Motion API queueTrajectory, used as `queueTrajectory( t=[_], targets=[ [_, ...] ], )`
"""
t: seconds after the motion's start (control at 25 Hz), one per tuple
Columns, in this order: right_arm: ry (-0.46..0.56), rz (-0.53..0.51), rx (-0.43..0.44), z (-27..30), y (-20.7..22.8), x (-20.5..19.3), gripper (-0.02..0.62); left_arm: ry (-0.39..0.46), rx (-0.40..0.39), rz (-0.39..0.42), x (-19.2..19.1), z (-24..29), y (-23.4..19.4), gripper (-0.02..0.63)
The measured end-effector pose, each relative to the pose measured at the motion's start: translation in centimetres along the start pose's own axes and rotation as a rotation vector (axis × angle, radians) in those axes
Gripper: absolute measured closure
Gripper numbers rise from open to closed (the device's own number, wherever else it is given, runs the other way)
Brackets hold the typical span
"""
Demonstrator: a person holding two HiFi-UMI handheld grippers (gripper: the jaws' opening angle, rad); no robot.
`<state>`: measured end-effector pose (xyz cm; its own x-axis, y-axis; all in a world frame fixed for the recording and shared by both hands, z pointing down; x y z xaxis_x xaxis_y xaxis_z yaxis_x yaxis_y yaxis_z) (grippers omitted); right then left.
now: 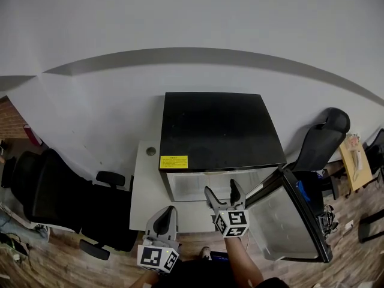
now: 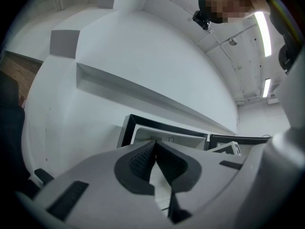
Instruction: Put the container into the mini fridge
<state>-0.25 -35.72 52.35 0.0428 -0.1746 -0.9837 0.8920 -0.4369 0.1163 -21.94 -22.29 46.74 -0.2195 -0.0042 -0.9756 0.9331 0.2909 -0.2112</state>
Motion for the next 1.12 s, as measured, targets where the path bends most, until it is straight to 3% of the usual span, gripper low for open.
queueTrajectory(
  t=[0.16, 0.2, 0.28, 0.6, 1.12],
  targets=[
    [-0.027, -0.001, 0.006, -3.2, -0.5, -0.3, 0.182, -0.001, -0.008, -0.002, -0.2, -0.3, 0.4, 0.598],
    [-0.024, -0.004, -0.004, -4.1, -0.6, -0.3, 0.231, -0.002, -0.01, -0.001, -0.2, -0.4, 0.5, 0.598],
    [-0.015, -0.006, -0.024, -5.8, -0.9, -0.3, 0.475, -0.003, -0.014, -0.001, -0.3, -0.6, 0.7, 0.598],
    [-0.041, 0.015, -0.008, -10.7, -2.6, -0.7, 0.552, -0.008, -0.027, -0.001, -1.5, -1.5, 1.3, 0.598],
    [-0.02, -0.003, 0.008, -12.4, -3.2, 0.1, 0.578, -0.025, -0.02, -0.003, -1.5, -1.8, 2.1, 0.598]
  ],
)
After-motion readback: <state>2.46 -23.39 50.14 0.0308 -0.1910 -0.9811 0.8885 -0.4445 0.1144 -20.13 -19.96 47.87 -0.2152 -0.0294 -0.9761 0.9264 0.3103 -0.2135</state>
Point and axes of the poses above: the fingertips, and each gripper's own axes: z forward along the fingers, y to its right, x out of its top, the point moved 10 cm from there along -z, backward along the fingers, and after that the axes turned 2 degrees about -x, right-handed, at the moved point
